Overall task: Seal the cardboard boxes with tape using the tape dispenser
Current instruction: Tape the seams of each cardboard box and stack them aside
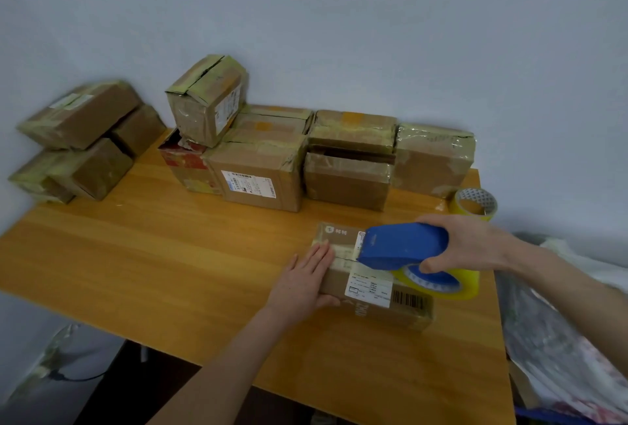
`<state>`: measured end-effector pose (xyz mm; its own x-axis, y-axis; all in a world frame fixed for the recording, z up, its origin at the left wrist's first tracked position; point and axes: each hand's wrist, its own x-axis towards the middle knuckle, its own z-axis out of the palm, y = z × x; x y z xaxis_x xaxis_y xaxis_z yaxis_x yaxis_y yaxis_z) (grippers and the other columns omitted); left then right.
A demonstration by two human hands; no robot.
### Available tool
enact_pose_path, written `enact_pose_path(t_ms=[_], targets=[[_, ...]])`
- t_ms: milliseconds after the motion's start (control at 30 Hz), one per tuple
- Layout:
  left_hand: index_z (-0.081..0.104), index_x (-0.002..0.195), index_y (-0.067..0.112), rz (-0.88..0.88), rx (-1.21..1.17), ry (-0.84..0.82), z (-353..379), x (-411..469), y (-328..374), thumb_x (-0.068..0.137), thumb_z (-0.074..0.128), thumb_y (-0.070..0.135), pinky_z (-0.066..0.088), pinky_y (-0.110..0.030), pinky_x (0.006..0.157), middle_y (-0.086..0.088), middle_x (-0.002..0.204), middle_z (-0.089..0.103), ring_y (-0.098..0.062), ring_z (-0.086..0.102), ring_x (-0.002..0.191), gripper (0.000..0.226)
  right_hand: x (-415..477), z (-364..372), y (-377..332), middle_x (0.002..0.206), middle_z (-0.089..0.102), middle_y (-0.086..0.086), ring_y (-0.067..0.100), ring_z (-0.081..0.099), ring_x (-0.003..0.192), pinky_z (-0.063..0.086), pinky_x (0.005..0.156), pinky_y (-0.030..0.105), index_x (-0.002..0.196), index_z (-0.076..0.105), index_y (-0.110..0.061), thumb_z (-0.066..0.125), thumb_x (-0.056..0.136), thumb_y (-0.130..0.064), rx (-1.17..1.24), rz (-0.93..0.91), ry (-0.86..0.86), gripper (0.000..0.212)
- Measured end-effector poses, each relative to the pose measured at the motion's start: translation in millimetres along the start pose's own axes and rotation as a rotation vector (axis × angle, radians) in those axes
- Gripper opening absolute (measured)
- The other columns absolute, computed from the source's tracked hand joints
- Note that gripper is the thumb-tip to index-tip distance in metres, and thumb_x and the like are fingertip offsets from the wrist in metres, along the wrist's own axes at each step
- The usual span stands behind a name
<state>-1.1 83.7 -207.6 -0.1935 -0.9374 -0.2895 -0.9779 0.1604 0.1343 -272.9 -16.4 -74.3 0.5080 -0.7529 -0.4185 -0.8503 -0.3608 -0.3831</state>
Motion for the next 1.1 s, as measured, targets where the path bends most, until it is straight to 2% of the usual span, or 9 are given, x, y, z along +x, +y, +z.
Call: enact_pose_path(t_ms=[133,233,300,367,433,600,800,967,1100], targets=[[0.000,0.153,0.024,-0.034,-0.027,0.035,-3,0,5,0.080,0.055,0.067,0.008,-0.045,0.121,0.007,0.160,-0.009,-0.012,-0.006,0.148,0.101,-10,2,9,0.099,0.059,-0.018,0.005,0.059,0.088,0.055,0.080,0.038,0.109,0.047,-0.047,0.064,0.052,-0.066,0.010,0.033,-0.013,0.063],[0.009,0.152,0.020,-0.073,0.124,0.081,-13,3,16,0.074,0.057,0.072,0.006,-0.046,0.121,0.000,0.160,0.007,-0.019,0.005,0.147,0.105,-9,4,4,0.102,0.058,-0.018,0.008,0.058,0.092,0.054,0.082,0.039,0.111,0.045,-0.048,0.061,0.049,-0.071,0.007,0.026,0.004,0.068],[-0.001,0.153,0.013,-0.028,0.215,0.096,-14,9,30,0.075,0.053,0.076,0.000,-0.048,0.120,-0.003,0.161,-0.002,-0.023,-0.004,0.148,0.113,-12,4,2,0.105,0.058,-0.016,0.010,0.058,0.094,0.054,0.083,0.038,0.115,0.046,-0.045,0.070,0.059,-0.064,0.007,0.029,0.012,0.063],[-0.019,0.148,0.013,0.059,0.186,0.072,-8,14,42,0.079,0.050,0.074,-0.007,-0.044,0.120,-0.004,0.157,-0.021,-0.022,-0.018,0.147,0.115,-13,5,-1,0.107,0.059,-0.012,0.011,0.058,0.094,0.054,0.083,0.037,0.118,0.049,-0.039,0.075,0.067,-0.056,0.010,0.022,0.026,0.060],[-0.027,0.143,0.014,0.099,0.131,0.025,-2,16,45,0.084,0.049,0.068,-0.010,-0.038,0.119,-0.004,0.152,-0.029,-0.020,-0.021,0.145,0.111,-14,6,-4,0.110,0.060,-0.010,0.012,0.058,0.096,0.054,0.083,0.036,0.121,0.051,-0.037,0.076,0.069,-0.056,0.003,0.009,0.032,0.061],[-0.027,0.141,0.014,0.123,0.144,0.019,-5,12,31,0.085,0.045,0.067,-0.014,-0.032,0.115,-0.003,0.152,-0.029,-0.016,-0.025,0.140,0.105,-13,7,-3,0.120,0.057,-0.013,0.012,0.056,0.104,0.052,0.089,0.035,0.133,0.045,-0.040,0.077,0.065,-0.062,0.041,0.026,0.087,0.078],[-0.028,0.140,0.016,0.117,0.154,0.015,-8,9,21,0.087,0.045,0.063,-0.016,-0.032,0.115,-0.002,0.152,-0.030,-0.016,-0.027,0.140,0.102,-11,14,-9,0.112,0.057,-0.018,0.009,0.056,0.099,0.054,0.084,0.035,0.131,0.043,-0.044,0.071,0.069,-0.062,0.006,-0.013,0.107,0.071],[-0.027,0.141,0.016,0.106,0.139,-0.004,-7,10,20,0.088,0.046,0.061,-0.016,-0.032,0.114,-0.001,0.151,-0.031,-0.015,-0.029,0.139,0.102,-13,11,0,0.111,0.058,-0.016,0.010,0.057,0.097,0.053,0.085,0.037,0.127,0.046,-0.044,0.075,0.070,-0.053,0.065,-0.028,0.069,0.065],[-0.026,0.142,0.015,0.098,0.160,-0.009,-7,10,19,0.089,0.047,0.059,-0.017,-0.031,0.113,-0.003,0.152,-0.030,-0.016,-0.026,0.141,0.101,-31,4,32,0.108,0.060,-0.014,0.008,0.060,0.095,0.053,0.087,0.033,0.117,0.048,-0.045,0.079,0.069,-0.042,0.142,0.039,0.032,0.057]])
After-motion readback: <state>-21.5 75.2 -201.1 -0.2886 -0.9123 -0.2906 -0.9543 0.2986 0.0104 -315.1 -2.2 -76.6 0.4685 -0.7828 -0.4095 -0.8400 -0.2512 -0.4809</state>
